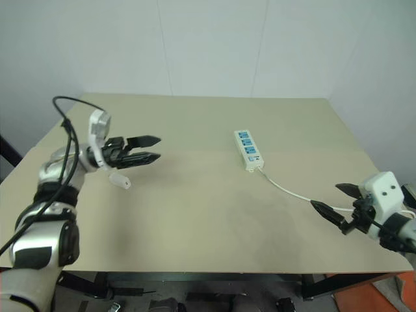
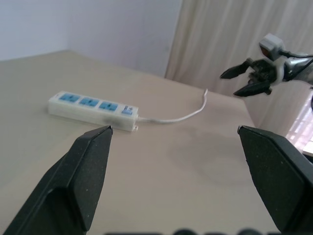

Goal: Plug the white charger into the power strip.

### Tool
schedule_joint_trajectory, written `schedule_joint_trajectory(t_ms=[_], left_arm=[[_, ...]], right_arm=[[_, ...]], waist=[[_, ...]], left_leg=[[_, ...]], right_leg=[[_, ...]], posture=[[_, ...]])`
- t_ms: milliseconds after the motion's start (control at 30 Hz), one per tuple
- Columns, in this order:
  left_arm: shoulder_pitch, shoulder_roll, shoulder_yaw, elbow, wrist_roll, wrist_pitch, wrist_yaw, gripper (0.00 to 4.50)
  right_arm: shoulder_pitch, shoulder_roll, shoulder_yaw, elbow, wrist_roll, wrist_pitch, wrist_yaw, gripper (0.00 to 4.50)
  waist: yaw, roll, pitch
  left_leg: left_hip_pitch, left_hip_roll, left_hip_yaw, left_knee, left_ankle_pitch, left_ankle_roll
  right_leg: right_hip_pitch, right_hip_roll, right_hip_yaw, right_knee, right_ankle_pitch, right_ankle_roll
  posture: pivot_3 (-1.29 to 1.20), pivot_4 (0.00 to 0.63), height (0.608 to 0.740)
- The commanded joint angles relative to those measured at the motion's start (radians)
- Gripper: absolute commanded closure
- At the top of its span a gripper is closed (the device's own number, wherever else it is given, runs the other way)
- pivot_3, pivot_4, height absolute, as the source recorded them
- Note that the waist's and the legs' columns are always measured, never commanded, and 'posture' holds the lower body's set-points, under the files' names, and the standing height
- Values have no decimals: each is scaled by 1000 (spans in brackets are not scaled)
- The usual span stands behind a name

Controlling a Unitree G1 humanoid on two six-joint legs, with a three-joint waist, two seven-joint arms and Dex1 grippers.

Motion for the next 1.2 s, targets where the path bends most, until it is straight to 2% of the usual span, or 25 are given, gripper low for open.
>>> schedule_joint_trajectory(t_ms=[33, 167, 467, 700, 867, 1033, 1200], left_arm=[[70, 35, 40, -207, -75, 87, 53, 25], [183, 77, 75, -376, -142, 178, 108, 25], [275, 126, 82, -509, -231, 254, 154, 25], [302, 133, 79, -527, -252, 254, 176, 25], [290, 130, 72, -503, -245, 243, 183, 25], [309, 131, 69, -526, -254, 248, 190, 25], [331, 139, 78, -553, -259, 246, 212, 25]], right_arm=[[9, -59, -39, 2, 27, -12, 77, 0], [-7, -88, -3, 38, -7, -55, 115, 0], [-87, -81, 62, 111, -23, -65, 92, 0], [-112, -61, 94, 115, -33, -73, 67, 0], [-211, 25, 172, 133, -42, -73, -7, 0], [-436, 130, 365, 385, -170, -129, -80, 0], [-709, 209, 514, 763, -295, -261, -77, 0]], waist=[[3, 0, 0], [8, 0, 0], [15, 0, 0], [21, 0, 0], [15, 0, 0], [1, 0, 0], [-7, 0, 1]], left_leg=[[0, 0, 0, 0, 0, 0], [0, 1, 0, 1, 0, 0], [1, 0, 1, 0, 0, 0], [1, 0, 1, 0, 0, 0], [2, 0, 1, 0, 0, 0], [2, 0, 1, 0, 0, 0], [2, 0, 2, -1, 0, 0]], right_leg=[[0, 0, 0, 0, 0, 1], [1, 1, 0, 0, -1, 2], [1, 1, 0, -1, -1, 2], [1, 1, 0, 0, -1, 2], [1, 1, 0, 0, -1, 2], [1, 1, 1, 0, -1, 1], [-1, 1, 2, 0, 3, -5]], posture=[[0, 150, 740], [0, 150, 740], [0, 150, 740], [0, 150, 740], [0, 150, 740], [0, 150, 740], [0, 150, 740]])
